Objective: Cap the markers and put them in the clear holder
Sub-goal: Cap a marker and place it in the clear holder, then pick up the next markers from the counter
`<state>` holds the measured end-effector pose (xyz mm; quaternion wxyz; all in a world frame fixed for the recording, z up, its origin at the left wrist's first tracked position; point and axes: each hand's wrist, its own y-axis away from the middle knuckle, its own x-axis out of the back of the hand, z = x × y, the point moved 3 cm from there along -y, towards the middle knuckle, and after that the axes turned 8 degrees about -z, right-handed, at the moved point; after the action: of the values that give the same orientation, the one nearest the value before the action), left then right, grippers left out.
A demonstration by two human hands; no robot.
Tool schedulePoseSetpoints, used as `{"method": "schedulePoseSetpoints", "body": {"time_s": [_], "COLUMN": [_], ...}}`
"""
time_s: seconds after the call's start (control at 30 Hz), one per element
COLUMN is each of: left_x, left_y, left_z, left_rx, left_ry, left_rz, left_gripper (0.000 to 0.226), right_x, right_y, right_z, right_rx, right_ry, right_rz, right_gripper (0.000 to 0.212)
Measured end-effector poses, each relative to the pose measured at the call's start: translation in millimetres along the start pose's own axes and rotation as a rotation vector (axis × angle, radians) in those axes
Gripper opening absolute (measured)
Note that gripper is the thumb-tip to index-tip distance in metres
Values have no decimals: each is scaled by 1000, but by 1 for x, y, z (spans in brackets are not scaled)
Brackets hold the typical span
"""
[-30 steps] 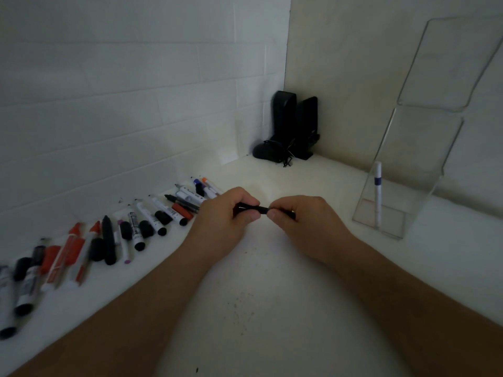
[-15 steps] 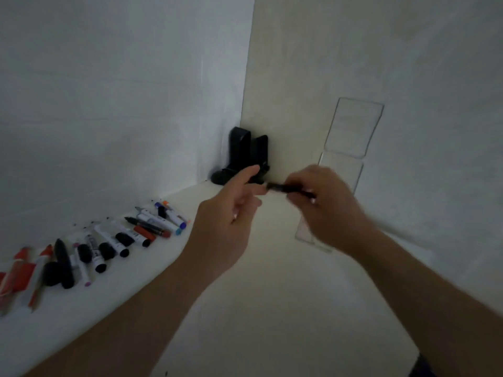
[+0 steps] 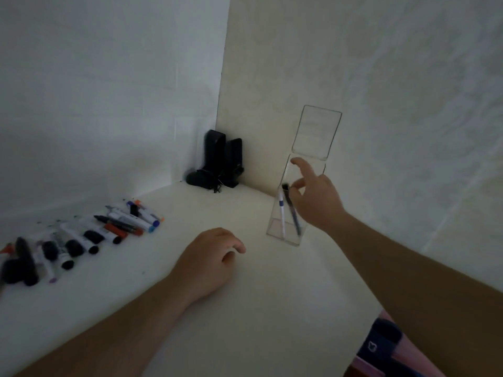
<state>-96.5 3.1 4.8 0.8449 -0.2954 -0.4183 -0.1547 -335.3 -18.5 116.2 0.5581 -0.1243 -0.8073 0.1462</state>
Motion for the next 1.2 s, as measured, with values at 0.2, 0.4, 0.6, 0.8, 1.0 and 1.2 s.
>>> {"method": "schedulePoseSetpoints", "body": {"time_s": [0.2,0.4,0.6,0.8,1.0,1.2], "left_x": [5,42,55,78,67,64], "left_y": [-2,6,26,43,35,33], "left_z": [-9,-45,-68,-98,-94,-95], "left_rx": [91,253,292,363,299,288], "left_ry": [101,-153,-204,60,-143,-249], "left_rz": [28,-98,-199,162,41,40], "left_gripper": [27,23,29,35,27,28], "right_x": [-10,-47,-159,-216,-244,-231], "right_y": [-2,12,-18,-62,-90,-87], "right_z": [8,-60,-135,-171,-197,-191], "right_rx": [-28,411,266,324,476,540], "right_ry": [157,75,-281,-255,-50,-61], "right_rz": [-44,201,-360,-601,-649,-632], "right_gripper": [31,35,41,59,50,30]}}
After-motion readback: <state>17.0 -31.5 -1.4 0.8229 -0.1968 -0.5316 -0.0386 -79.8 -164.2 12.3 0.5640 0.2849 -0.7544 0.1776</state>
